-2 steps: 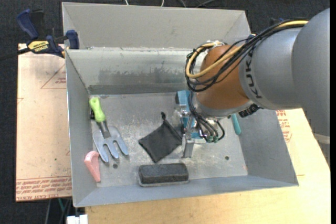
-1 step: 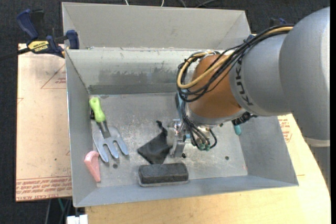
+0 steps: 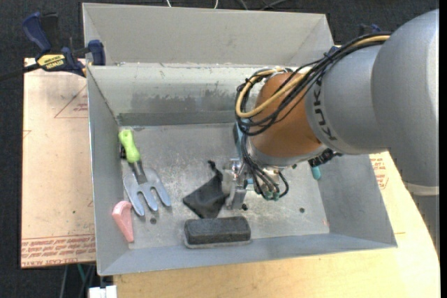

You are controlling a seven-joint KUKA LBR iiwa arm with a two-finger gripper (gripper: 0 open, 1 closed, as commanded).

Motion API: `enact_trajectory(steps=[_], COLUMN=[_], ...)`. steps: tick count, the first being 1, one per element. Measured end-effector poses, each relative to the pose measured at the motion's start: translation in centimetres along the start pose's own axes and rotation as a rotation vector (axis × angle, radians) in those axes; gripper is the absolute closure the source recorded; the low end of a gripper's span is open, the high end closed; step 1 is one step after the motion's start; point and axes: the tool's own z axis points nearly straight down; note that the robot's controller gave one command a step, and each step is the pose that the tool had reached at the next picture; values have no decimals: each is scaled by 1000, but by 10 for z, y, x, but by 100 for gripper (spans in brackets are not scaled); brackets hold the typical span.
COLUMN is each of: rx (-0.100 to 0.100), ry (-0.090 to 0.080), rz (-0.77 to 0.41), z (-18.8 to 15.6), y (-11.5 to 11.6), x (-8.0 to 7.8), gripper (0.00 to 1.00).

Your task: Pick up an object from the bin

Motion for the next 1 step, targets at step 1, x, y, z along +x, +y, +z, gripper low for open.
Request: enact_trajectory(steps=[1], rx=[1], ry=[4], rz=[-91], z=[-38], y=[0], x=[2], gripper=[100])
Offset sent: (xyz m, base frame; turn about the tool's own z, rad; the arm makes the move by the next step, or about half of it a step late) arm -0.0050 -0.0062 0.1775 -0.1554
